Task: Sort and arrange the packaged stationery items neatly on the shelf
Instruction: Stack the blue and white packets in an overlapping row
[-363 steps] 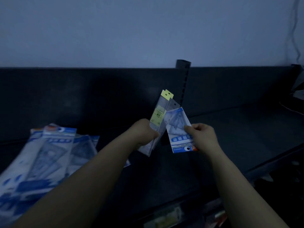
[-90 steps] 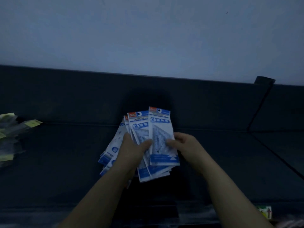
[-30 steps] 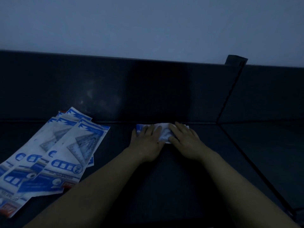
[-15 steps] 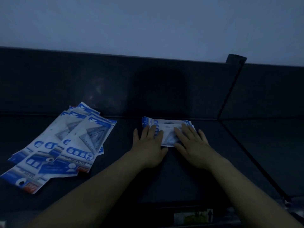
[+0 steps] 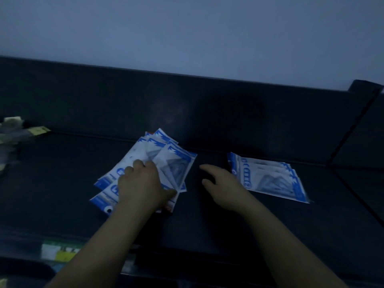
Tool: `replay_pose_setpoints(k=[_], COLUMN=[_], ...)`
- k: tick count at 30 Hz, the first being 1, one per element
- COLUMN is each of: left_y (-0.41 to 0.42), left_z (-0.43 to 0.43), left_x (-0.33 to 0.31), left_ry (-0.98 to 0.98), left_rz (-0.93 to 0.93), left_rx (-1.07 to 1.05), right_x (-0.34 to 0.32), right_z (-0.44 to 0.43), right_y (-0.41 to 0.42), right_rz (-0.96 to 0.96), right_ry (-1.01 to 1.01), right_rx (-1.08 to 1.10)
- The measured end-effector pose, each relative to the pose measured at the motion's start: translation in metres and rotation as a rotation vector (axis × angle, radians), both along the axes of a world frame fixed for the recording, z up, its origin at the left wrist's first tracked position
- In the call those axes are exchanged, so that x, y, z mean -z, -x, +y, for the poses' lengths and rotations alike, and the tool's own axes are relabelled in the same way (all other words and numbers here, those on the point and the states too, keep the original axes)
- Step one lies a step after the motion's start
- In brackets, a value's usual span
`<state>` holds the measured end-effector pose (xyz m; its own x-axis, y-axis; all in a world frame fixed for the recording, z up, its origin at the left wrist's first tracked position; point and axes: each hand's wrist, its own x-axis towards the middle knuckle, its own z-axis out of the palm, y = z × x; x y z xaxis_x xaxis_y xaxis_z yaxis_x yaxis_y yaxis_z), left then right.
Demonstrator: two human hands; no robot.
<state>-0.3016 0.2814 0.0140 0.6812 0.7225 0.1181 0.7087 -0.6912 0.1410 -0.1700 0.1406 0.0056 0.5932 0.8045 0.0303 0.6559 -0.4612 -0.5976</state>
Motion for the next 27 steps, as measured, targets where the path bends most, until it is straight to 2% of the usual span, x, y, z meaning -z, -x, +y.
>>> replay_pose_setpoints(k=[5,7,9,14,19,21,23,25,27], left_y=[0.010,0.016,0.025,0.049,0.060,0.061,0.061,0.059,0.055], left_z=[0.014,0.022,0.034,0.068,0.095,0.105,0.114,0.120,0.122], left_x=[0.005,0.004,0.004,-0.009,-0.022,-0.028,-0.035,-0.040,-0.043], left_ry=[-0.013,0.060,0.204,0.758,1.007,1.034,1.052,1.071,1.122], left_rz=[-0.039,-0.069,-0.169,-0.486,-0.702,-0.716,-0.742,-0.832,-1.008], left_rx=[-0.036,-0.015,0.035,0.114,0.164,0.222,0.276,0.288,0.200], right_x=[0.000,-0.003,-0.004,-0.009,-0.008,-0.011,-0.016,-0.023,-0.030], right_z=[0.039,0.048,0.055,0.064,0.078,0.083,0.089,0.095,0.099], right_y=[0.019,0.021,0.021,0.016,0.019,0.023,0.029,0.036,0.040], right_rz=[0.104,0.102,0.096,0.177,0.357,0.290,0.141,0.017,0.075], right_ry=[-0.062,-0.064,-0.076,-0.178,-0.296,-0.258,-0.185,-0.157,-0.252], right_rx=[0.014,0.028,0.032,0.048,0.012,-0.017,-0.012,0.013,0.037])
